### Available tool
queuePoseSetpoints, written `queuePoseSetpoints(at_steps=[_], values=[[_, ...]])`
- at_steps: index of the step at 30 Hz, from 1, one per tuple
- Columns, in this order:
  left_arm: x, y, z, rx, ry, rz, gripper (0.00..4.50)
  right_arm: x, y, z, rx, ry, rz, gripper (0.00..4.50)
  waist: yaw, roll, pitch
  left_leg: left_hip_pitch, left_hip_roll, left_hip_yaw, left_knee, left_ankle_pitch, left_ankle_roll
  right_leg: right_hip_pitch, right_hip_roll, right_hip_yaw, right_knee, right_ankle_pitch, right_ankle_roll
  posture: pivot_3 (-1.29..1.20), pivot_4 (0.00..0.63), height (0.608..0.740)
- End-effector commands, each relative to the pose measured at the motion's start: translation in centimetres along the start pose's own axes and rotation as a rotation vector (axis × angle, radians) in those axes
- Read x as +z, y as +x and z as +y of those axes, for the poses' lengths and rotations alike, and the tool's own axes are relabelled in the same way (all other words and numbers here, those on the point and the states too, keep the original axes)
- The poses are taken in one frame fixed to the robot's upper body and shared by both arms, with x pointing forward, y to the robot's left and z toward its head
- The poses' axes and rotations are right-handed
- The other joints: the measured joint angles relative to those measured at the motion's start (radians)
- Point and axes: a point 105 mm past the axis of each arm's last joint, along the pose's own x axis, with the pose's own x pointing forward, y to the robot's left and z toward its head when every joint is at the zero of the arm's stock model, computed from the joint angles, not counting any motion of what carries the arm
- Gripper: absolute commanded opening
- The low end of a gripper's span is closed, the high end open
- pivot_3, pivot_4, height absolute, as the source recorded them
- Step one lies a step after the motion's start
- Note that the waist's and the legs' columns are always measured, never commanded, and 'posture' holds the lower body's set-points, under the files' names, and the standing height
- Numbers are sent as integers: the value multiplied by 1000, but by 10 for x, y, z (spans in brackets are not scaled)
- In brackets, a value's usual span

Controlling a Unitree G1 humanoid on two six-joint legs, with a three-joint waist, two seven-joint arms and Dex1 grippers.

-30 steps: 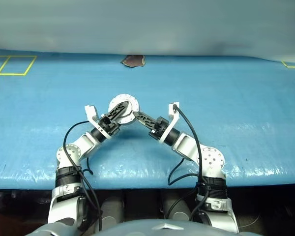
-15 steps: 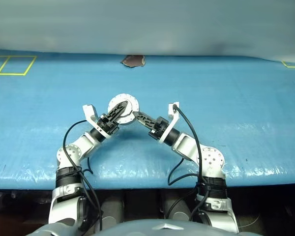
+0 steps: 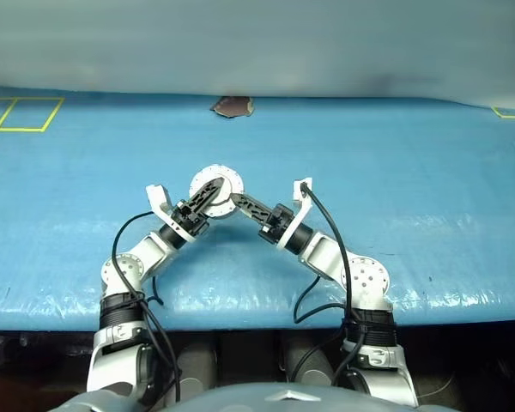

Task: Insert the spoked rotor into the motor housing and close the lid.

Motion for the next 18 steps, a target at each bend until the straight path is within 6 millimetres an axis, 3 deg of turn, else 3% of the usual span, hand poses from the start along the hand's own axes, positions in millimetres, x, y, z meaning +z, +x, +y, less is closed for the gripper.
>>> queuePoseSetpoints(at_steps=[1, 4, 9, 12, 18], values=[[8, -6, 14, 86, 21, -67, 2615, 19, 9, 27, 75, -95, -100, 3071, 1, 0, 0, 0, 0, 0, 0, 0, 0, 0, 0, 0, 0, 0, 0, 0, 150, 740], [23, -9, 20, 146, 75, -169, 2615, 25, 9, 21, 37, -95, -145, 3071, 3, 0, 0, 0, 0, 0, 0, 0, 0, 0, 0, 0, 0, 0, 0, 0, 150, 740], [79, -28, 35, 329, 160, -531, 2615, 32, 3, 12, -17, -99, -192, 3071, -1, 0, 0, 1, 1, 1, 0, 0, 0, 0, 1, 0, 0, 2, -1, 0, 150, 740], [103, -43, 41, 427, 189, -671, 2615, 33, 0, 10, -29, -105, -203, 3071, 4, -1, 0, 1, 1, 1, 1, 0, 0, 0, 1, 0, 0, 4, 2, 0, 150, 740], [134, -64, 47, 588, 254, -823, 2615, 32, -7, 10, -31, -113, -212, 3071, 15, -1, 0, 0, 0, 1, 1, 0, 0, 1, 0, 1, -2, 4, 3, 0, 150, 740]])
